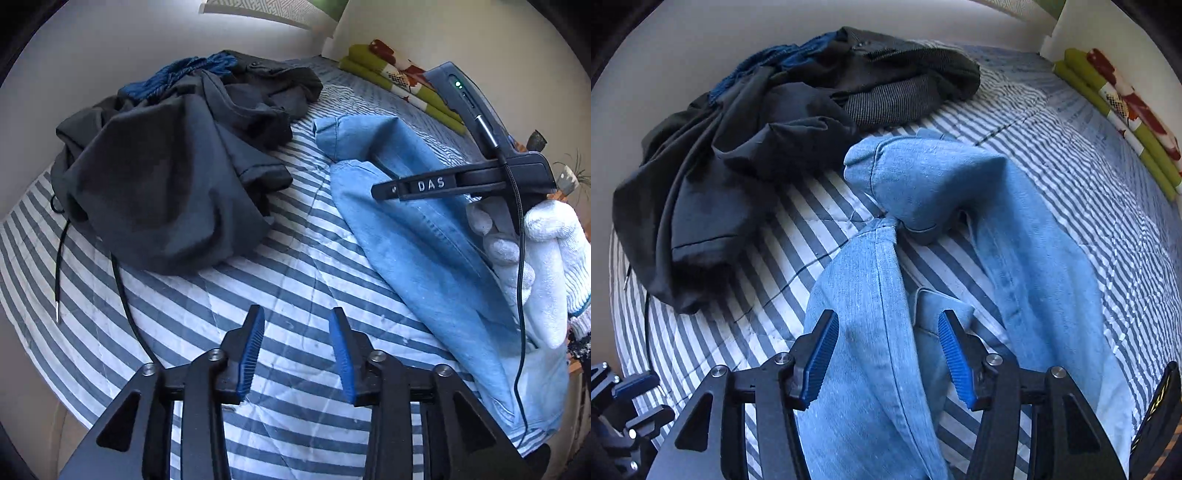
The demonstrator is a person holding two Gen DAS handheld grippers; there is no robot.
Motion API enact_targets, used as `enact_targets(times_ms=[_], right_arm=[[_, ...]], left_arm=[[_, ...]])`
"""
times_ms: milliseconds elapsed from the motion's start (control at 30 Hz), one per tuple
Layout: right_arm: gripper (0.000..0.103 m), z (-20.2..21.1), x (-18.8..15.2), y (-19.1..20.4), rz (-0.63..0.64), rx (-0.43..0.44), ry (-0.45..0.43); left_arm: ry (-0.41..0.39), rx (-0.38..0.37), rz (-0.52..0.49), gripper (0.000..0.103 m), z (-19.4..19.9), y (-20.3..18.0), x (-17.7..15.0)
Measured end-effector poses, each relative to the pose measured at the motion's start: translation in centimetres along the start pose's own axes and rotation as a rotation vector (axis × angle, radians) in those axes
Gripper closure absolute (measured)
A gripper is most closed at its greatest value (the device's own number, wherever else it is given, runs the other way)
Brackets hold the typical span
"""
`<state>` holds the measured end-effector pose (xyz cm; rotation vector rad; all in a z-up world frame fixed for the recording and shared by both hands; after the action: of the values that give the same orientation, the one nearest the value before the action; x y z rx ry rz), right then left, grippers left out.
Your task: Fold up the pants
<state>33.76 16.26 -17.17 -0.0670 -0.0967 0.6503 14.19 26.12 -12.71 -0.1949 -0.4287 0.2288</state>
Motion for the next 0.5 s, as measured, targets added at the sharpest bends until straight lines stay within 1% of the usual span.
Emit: enact_targets(times_ms=[100,133,200,333,433,500], right_arm=[[0.087,-0.1,-0.7,0.7,0.029,-0.023,0.007],[0.091,0.3,-1.0,0.9,0.039,-0.028,-0.008],[0.095,1.7,-1.8,1.3,0.054,-0.009,-0.042],[0.096,5.5,-3.1,2.1,0.064,0.043,-0.113],[0.097,9.4,-4.2,3.0,0.104,0.128,-0.176],[0.097,13.0,-5.2,3.8,0.153,0.222,-0.232]], left_arm=[[0.002,-0.011,-0.011,0.06,0.0,-0.2,0.3],[0.001,-0.009,-0.015,0.059,0.1,-0.4,0.3],[-0.003,-0.005,-0.021,0.059,0.1,-0.5,0.3],[-0.014,-0.006,-0.019,0.059,0.5,-0.6,0.1],[-0.028,-0.002,-0.005,0.059,1.4,-0.1,-0.3],[-0.037,-0.003,0.017,0.059,2.1,0.6,-0.6]])
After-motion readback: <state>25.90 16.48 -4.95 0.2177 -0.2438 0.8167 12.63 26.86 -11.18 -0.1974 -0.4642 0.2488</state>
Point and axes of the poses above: each gripper's, at about its wrist camera, not at the fingertips, and z roughly against the way its jaws point, y to its left, x to its top, the point moved 2 cm from there along -z, roughly the way its jaws point, and after that the axes turned 10 degrees about y, right-handed, at the moved point
